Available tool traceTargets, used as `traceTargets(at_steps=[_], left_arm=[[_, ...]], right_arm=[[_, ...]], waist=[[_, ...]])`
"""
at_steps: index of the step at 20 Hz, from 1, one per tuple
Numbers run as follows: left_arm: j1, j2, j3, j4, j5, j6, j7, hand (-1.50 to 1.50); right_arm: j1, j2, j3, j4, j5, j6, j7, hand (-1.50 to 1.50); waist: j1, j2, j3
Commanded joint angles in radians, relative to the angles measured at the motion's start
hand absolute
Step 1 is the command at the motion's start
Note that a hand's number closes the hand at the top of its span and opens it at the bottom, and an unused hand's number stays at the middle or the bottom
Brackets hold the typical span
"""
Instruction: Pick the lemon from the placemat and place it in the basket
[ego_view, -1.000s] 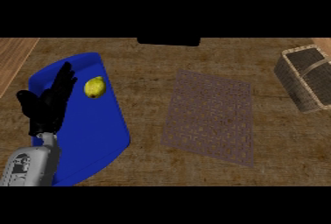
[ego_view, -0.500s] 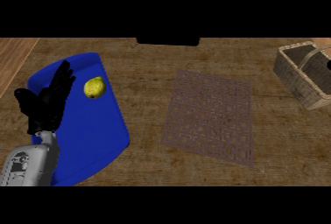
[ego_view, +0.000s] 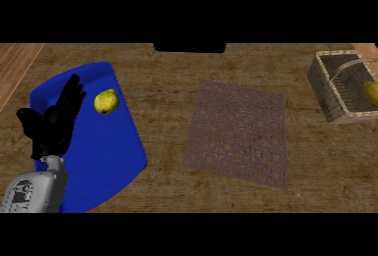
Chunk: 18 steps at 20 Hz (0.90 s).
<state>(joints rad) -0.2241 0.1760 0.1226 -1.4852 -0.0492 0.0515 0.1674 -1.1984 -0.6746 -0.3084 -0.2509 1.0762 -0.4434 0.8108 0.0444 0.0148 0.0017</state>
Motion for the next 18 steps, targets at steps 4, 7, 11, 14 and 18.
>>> traceTargets(at_steps=[4,7,11,14,18], left_arm=[[0.005,0.013,0.026,0.031,-0.002,0.008,-0.016,0.0],[0.04,0.011,0.044,0.046,0.01,0.006,-0.038,0.0],[0.057,0.032,0.063,0.029,0.017,0.0,-0.025,0.0],[0.091,0.01,0.033,-0.043,0.003,0.012,0.002,0.0],[0.091,0.019,0.048,-0.014,0.008,0.006,-0.01,0.0]], right_arm=[[0.026,-0.024,-0.088,-0.083,-0.079,-0.171,0.037,-1.5],[0.106,0.022,-0.11,-0.17,-0.117,-0.237,0.042,-1.5],[0.231,0.069,-0.152,-0.331,-0.211,-0.226,-0.001,-1.5],[0.323,0.055,-0.117,-0.513,-0.225,-0.106,0.037,-1.5],[0.438,0.085,-0.114,-0.775,-0.285,-0.049,0.076,-1.5]], waist=[[-0.031,-0.008,-0.001],[-0.055,-0.019,-0.002],[-0.083,-0.03,-0.003],[-0.088,-0.035,-0.003],[-0.095,-0.035,-0.004]])
